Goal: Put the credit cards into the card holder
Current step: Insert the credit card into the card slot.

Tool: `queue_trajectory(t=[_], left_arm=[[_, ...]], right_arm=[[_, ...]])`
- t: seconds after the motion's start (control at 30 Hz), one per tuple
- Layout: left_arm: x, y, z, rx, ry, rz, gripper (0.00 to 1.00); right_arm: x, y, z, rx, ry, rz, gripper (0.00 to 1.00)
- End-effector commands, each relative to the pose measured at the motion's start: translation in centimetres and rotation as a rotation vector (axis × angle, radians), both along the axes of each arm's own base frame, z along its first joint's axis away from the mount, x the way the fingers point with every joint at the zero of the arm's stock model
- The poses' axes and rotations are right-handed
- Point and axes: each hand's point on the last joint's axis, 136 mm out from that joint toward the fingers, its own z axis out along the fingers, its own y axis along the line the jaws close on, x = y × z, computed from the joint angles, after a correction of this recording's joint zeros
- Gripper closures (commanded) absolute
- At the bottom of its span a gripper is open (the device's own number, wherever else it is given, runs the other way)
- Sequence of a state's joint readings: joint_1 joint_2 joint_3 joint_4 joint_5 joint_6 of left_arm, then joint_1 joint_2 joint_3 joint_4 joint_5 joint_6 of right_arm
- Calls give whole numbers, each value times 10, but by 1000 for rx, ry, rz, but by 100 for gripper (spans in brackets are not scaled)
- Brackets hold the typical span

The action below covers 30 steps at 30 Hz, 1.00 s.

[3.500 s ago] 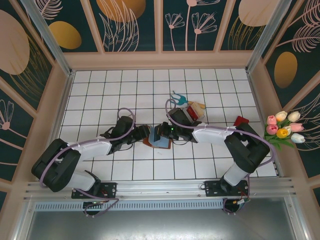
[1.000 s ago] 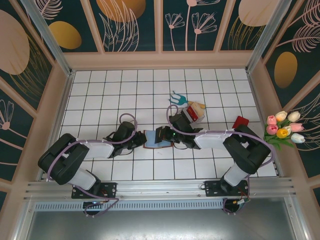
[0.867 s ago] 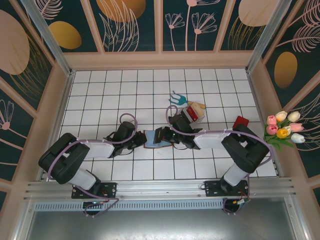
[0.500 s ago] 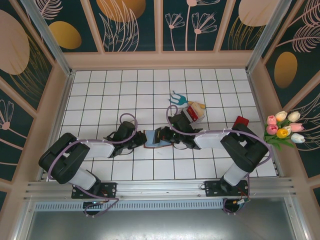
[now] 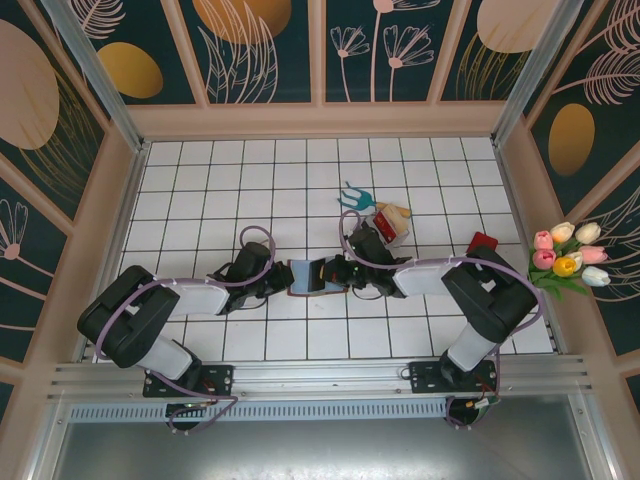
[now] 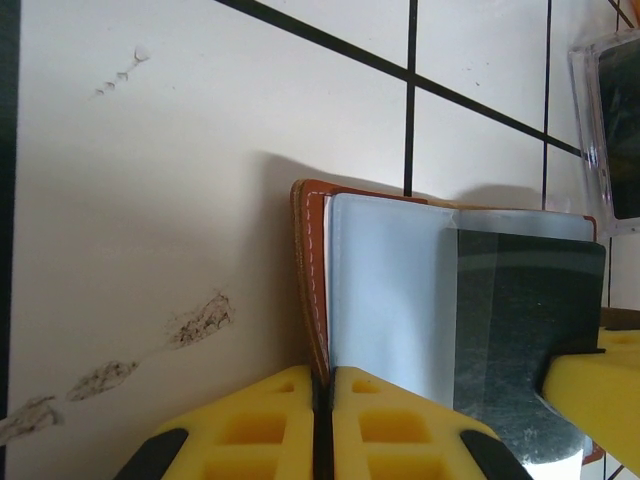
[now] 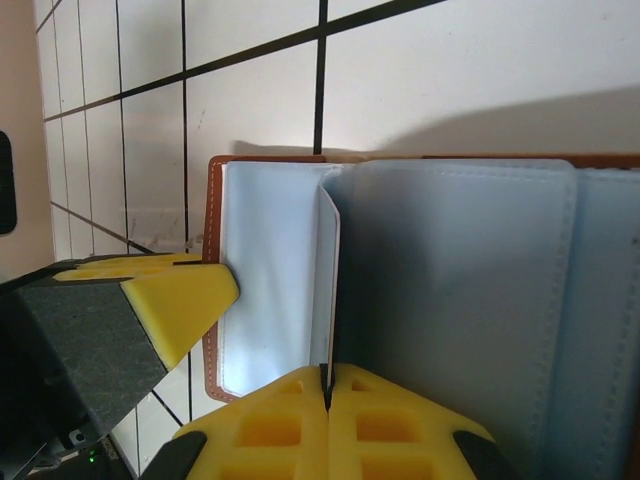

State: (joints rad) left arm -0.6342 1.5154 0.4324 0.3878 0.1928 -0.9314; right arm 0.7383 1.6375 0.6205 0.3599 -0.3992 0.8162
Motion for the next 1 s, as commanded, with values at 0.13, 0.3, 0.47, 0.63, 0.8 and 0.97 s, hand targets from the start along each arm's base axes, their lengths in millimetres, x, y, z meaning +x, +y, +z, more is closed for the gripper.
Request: queue_trajectory(t=[0.13,0.3,0.47,0.63,0.8,0.97], left_arm=[[-8,11,-18,77,49,12,89],[-7,11,-17,78,48,12,88],[-7,13,-16,88,44,10,87],[-7,13,-16,90,42,12,87],[-7,13,-16,94,41,11,87],[-6,13,-15,89,39,10,87]], right_arm=[[-14,8,-12,34,63,58,94],[-7,19,-10,58,57,57,93],[-6,30,-9,55,62,78,90],[-4,18,-10,-21,53,49,81],[-2,8,-4,-79,32,36,73],[-1,6,-5,-103,29,38,75]])
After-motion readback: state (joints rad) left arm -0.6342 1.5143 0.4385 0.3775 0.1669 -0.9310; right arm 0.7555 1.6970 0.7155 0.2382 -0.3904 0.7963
